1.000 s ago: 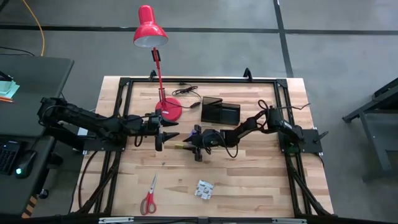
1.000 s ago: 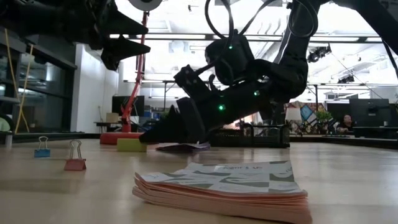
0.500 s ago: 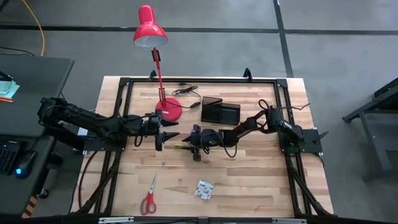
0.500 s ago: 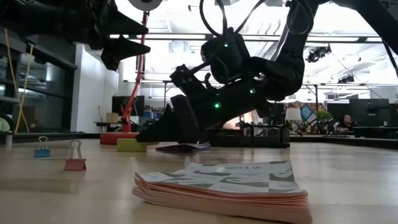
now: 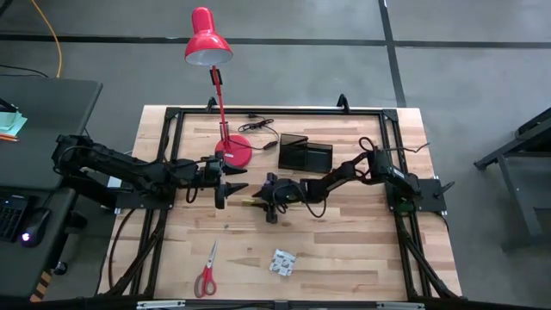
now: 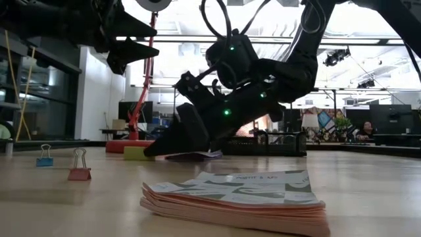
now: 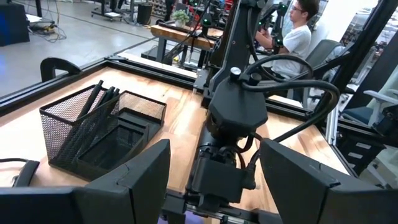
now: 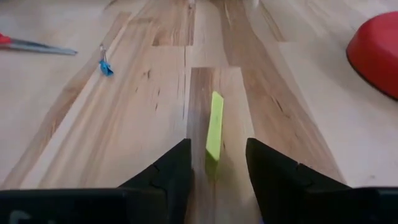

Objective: Pick and place office supplies into organizer
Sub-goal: Put the yellow eraser into the black desk organizer

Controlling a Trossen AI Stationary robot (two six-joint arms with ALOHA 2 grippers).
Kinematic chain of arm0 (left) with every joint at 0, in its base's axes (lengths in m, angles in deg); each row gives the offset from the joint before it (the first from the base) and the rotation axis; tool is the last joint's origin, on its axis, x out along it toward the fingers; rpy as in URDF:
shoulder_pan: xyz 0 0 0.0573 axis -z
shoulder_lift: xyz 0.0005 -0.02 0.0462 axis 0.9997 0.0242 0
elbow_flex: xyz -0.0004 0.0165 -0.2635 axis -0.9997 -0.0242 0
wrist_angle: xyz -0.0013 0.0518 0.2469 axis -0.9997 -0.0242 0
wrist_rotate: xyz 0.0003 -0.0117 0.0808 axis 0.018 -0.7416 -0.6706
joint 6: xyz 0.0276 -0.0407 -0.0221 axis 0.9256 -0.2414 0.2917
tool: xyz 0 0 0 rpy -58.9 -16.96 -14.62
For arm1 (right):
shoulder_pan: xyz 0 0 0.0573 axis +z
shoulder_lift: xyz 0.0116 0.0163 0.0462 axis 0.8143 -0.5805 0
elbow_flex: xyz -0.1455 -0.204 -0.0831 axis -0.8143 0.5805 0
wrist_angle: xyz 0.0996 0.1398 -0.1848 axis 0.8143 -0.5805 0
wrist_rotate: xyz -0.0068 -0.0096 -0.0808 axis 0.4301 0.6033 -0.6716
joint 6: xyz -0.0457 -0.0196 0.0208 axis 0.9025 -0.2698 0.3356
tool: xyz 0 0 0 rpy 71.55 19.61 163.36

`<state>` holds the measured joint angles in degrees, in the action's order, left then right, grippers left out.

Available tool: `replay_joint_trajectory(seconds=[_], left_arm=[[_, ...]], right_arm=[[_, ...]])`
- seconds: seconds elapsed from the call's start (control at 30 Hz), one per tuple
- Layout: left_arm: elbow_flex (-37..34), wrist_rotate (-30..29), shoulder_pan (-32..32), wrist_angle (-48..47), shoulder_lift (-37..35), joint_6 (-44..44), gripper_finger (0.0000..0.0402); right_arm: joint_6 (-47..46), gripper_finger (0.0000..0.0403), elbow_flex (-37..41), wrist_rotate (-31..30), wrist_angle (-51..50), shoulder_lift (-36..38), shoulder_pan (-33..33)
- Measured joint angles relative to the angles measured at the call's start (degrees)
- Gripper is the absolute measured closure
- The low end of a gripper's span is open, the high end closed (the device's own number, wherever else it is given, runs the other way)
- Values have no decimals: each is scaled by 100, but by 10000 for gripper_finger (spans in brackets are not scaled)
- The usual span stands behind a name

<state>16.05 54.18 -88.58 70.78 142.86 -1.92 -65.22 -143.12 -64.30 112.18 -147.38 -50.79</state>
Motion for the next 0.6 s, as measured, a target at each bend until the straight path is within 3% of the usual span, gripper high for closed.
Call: replay_joint_trajectory(seconds=[0.6], left_arm=[[0, -15, 0, 50, -2, 0, 169]], right_arm=[[-138, 394, 1, 28, -127, 0, -98]])
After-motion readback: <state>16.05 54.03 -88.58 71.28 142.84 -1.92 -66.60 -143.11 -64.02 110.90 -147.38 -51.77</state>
